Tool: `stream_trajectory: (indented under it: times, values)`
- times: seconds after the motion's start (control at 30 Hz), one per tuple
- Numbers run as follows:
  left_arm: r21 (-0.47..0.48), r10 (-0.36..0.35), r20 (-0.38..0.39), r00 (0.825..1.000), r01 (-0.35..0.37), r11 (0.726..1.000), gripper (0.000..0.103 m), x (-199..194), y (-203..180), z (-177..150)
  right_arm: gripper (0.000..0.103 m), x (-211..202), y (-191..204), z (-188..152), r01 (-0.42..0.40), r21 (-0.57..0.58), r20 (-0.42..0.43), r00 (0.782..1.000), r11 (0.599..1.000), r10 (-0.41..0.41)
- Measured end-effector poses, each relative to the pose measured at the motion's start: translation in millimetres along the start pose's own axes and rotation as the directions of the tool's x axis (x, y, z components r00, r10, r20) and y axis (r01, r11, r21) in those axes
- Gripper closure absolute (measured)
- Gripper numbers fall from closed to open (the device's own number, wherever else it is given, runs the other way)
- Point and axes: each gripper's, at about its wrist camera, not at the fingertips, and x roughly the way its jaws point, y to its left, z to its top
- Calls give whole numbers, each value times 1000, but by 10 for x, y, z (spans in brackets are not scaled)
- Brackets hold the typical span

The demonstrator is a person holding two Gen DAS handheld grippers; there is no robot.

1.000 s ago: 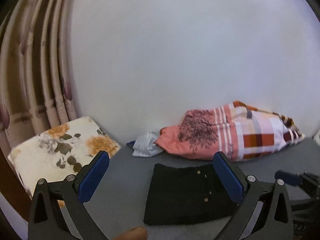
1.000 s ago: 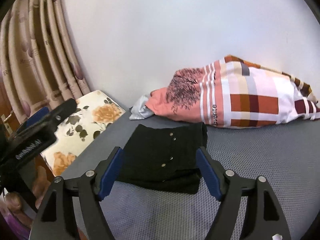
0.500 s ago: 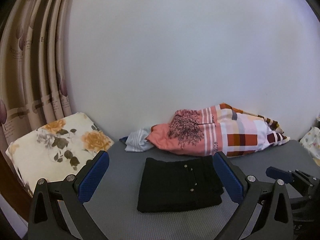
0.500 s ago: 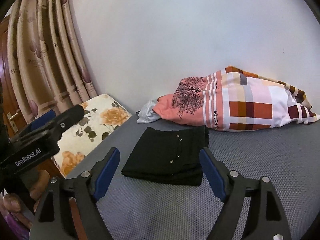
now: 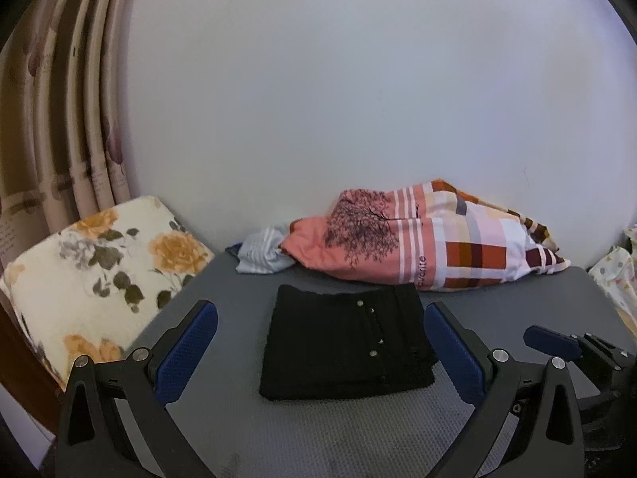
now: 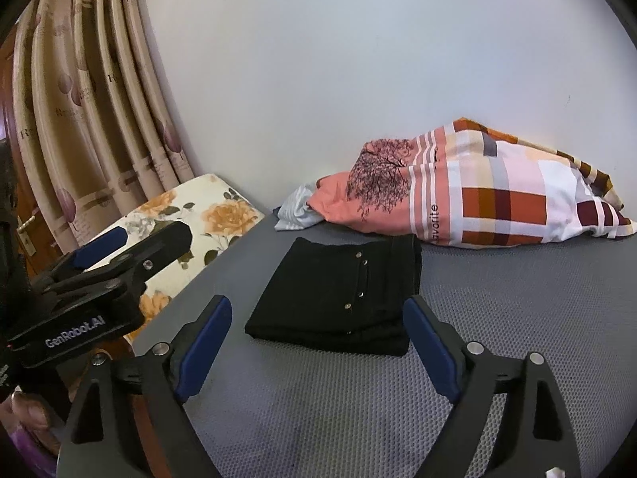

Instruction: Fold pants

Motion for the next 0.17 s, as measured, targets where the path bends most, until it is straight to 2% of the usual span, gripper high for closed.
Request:
stream_trajectory:
  times: [0.17]
  values:
    - [-23,-5,-10,1000,4,1000,0,46,36,-48,16,24,15,-22,5,-4,-10,1000,1000,-5]
